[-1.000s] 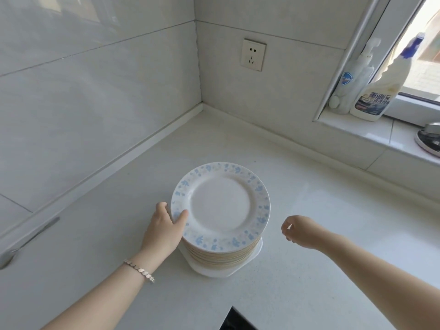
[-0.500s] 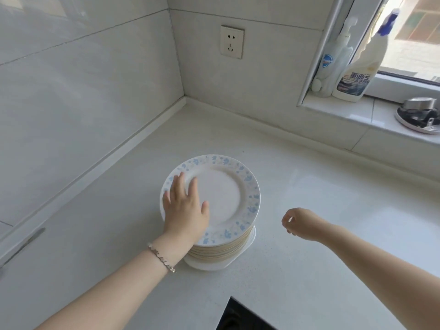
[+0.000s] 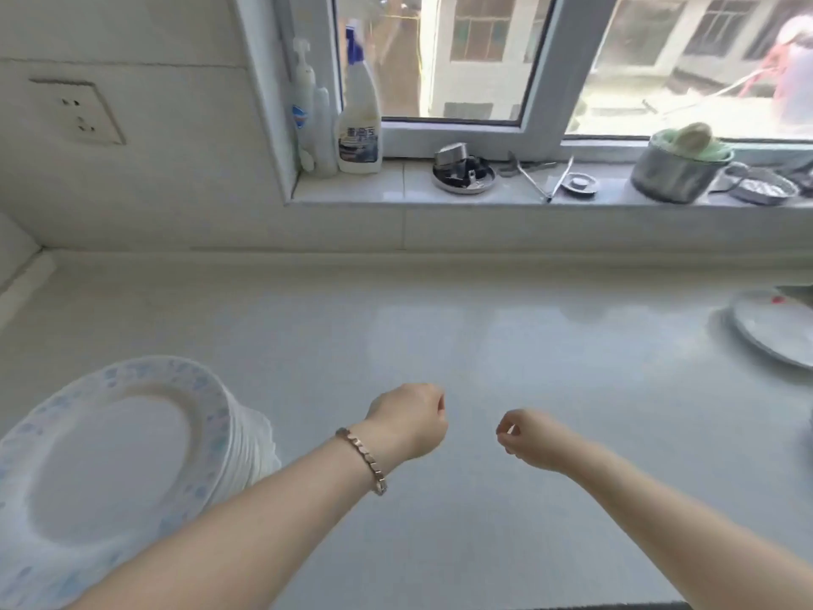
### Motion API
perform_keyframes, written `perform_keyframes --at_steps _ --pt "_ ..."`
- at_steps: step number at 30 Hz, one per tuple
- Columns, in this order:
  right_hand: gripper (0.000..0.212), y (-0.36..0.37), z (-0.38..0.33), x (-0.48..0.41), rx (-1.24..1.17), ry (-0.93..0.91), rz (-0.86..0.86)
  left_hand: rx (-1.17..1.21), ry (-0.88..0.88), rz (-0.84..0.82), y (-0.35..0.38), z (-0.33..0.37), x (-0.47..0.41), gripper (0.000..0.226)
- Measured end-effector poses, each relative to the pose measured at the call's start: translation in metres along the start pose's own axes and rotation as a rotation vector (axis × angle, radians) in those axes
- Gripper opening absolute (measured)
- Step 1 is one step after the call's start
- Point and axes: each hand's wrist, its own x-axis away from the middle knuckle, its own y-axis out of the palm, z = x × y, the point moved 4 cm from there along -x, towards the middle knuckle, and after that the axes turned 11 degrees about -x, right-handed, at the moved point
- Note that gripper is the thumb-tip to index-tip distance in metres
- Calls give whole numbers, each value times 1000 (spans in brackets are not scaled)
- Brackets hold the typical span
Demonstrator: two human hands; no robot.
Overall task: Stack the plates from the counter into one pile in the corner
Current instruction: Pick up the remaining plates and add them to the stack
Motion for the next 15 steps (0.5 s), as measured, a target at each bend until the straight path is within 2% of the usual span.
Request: perform_keyframes --at_steps 7,15 --pt "28 -84 152 29 -112 158 136 -54 141 -105 39 153 -72 28" --pt "28 -195 346 58 -183 325 281 -75 170 -118 78 338 -155 26"
